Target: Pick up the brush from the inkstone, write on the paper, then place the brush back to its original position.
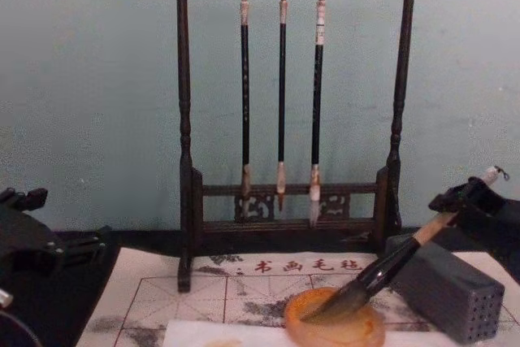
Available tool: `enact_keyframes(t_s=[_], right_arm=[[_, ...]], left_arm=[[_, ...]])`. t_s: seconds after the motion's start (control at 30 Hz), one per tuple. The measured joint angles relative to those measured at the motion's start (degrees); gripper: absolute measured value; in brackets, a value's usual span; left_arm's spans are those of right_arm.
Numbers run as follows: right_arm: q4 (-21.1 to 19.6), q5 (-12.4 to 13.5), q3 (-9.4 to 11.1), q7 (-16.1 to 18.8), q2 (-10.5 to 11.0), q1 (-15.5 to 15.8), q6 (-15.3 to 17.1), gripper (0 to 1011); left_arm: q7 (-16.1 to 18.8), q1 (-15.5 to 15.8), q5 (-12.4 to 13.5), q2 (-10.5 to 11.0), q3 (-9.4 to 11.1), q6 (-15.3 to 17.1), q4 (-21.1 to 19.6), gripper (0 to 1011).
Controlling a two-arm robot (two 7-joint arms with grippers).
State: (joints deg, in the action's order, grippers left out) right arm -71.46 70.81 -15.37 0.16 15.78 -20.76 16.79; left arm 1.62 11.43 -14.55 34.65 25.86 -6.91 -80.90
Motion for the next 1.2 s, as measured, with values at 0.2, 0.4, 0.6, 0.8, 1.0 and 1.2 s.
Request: enact_keyframes(t_s=[0.2,0.4,0.6,0.8,1.0,1.2], right_arm=[[0.0,0.3,-0.5,-0.3,0.3,-0.1,-0.2,185],[0.0,0.3,-0.5,-0.3,0.3,-0.1,-0.2,185],[0.0,0.3,-0.4,-0.2,0.2,-0.1,-0.2,185],[0.0,0.2,-0.3,-0.2,0.2,-0.1,-0.2,313],[0.0,0.2,-0.3,-0.1,0.2,0.0,-0.2,509],[0.0,0.1,-0.3,-0.1,0.2,0.0,-0.2,687]], left_arm=[[0.0,0.0,0.0,0.0,0.0,0.0,0.0,1001],[0.0,0.0,0.0,0.0,0.0,0.0,0.0,1001],[0.0,0.0,0.0,0.0,0.0,0.0,0.0,1001],[0.0,0.0,0.0,0.0,0.0,0.0,0.0,1001],[0.0,0.0,0.0,0.0,0.0,0.0,0.0,1001],[0.0,0.0,0.0,0.0,0.0,0.0,0.0,1001]])
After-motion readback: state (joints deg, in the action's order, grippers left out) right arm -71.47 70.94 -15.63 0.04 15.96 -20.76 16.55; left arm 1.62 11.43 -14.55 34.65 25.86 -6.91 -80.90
